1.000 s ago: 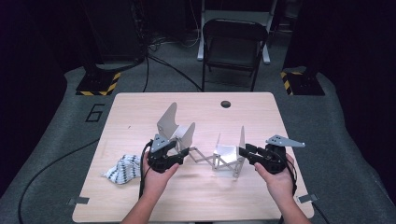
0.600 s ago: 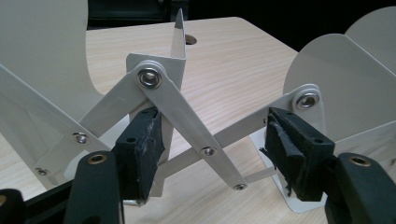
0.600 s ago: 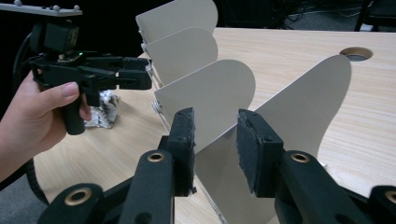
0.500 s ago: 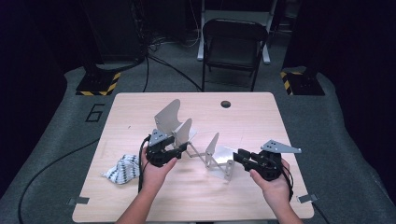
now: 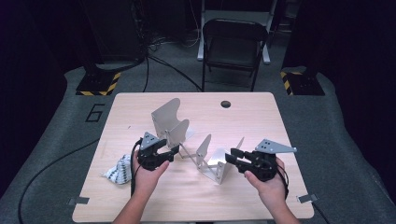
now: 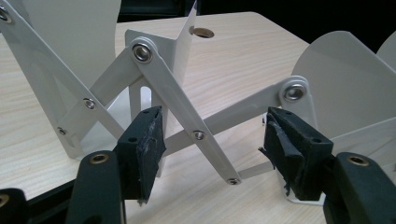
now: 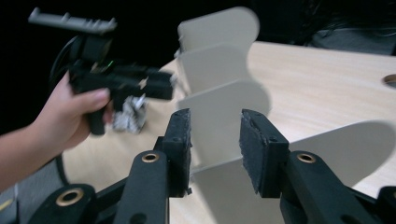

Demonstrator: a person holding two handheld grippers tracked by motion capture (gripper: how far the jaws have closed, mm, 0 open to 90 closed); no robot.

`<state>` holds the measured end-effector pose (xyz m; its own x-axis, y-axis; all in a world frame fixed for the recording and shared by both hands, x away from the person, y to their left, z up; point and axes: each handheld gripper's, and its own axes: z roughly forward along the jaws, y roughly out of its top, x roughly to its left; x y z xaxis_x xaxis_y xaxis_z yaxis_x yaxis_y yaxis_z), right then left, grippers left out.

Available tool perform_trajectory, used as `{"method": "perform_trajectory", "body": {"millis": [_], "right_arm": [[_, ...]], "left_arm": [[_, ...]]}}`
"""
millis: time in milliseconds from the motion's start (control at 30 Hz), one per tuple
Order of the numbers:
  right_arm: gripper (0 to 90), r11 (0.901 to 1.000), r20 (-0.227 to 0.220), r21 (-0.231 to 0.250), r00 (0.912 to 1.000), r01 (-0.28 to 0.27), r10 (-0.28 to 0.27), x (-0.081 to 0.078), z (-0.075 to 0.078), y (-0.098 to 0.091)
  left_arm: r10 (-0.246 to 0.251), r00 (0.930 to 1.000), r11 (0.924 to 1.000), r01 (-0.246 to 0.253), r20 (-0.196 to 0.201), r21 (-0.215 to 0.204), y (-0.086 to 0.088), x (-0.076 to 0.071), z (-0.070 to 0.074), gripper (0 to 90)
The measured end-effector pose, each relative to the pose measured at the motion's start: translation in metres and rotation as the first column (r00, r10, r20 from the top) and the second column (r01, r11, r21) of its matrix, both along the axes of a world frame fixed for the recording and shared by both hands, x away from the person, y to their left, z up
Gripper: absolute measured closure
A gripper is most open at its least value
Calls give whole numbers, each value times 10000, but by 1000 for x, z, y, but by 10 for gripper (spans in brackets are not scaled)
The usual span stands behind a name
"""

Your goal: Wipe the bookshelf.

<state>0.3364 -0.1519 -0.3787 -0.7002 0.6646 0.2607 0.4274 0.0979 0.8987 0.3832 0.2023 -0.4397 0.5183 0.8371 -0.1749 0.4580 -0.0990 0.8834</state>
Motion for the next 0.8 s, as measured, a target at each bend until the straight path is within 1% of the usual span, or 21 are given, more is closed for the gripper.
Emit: {"method": "perform_trajectory", "body": {"millis": [33, 67, 100, 133, 167, 233, 267, 300, 333, 367, 400, 500, 533, 633, 700, 767, 800], "right_arm": [[626, 9998, 81, 15, 9998, 173, -173, 5, 2, -4], [618, 9994, 226, -101, 9992, 326, -323, 9, 4, -7], [605, 9980, 407, -207, 9975, 590, -582, 15, 4, -9], [597, 9956, 464, -248, 9949, 906, -894, 21, 5, -12], [588, 9935, 443, -231, 9929, 1118, -1107, 28, 5, -16], [577, 9873, 335, -112, 9869, 1585, -1580, 43, 4, -25], [566, 9850, 345, -135, 9845, 1722, -1717, 48, 3, -27], [553, 9806, 255, -217, 9807, 1946, -1940, 56, 2, -30], [550, 9789, 183, -232, 9791, 2029, -2026, 60, 0, -32], [543, 9785, -68, -162, 9785, 2058, -2059, 66, -2, -35], [536, 9794, -200, -110, 9792, 2018, -2020, 69, -4, -36], [534, 9814, -429, -352, 9809, 1885, -1899, 76, -9, -34], [535, 9818, -469, -334, 9809, 1872, -1887, 77, -10, -33], [542, 9870, -637, -346, 9853, 1568, -1588, 79, -13, -29], [547, 9889, -799, -471, 9863, 1407, -1441, 80, -16, -26], [549, 9908, -1005, -429, 9861, 1287, -1324, 81, -19, -24], [548, 9919, -961, -377, 9876, 1213, -1244, 82, -20, -25]], "left_arm": [[-30, 10000, 10000, 30, 24, -2, 0, -1, 0, 379], [-55, 10000, 10000, 55, 7, -23, -1, -3, 1, 379], [-178, 9998, 9998, 179, -44, 54, -1, -5, 2, 379], [-157, 9999, 9999, 157, -10, 47, -2, -6, 2, 379], [-186, 9998, 9998, 186, 40, 98, -2, -7, 3, 379], [-201, 9998, 9998, 201, 67, 11, -3, -10, 3, 378], [-248, 9997, 9997, 247, 37, 52, -3, -11, 4, 378], [-240, 9997, 9997, 240, 32, 4, -3, -12, 4, 378], [-240, 9997, 9997, 240, 28, 6, -3, -13, 5, 377], [-249, 9997, 9997, 249, 6, -11, -3, -13, 5, 377], [-255, 9997, 9997, 256, 21, -57, -4, -14, 5, 376], [-262, 9996, 9996, 262, 39, -55, -6, -16, 4, 374], [-289, 9996, 9996, 289, 2, -28, -7, -17, 4, 374], [-266, 9996, 9996, 266, -17, -76, -9, -18, 3, 371], [-268, 9996, 9996, 267, -46, -89, -12, -18, 3, 364], [-269, 9996, 9996, 269, -39, -64, -14, -17, 5, 356], [-236, 9997, 9997, 236, -11, -60, -15, -17, 6, 353]]}}
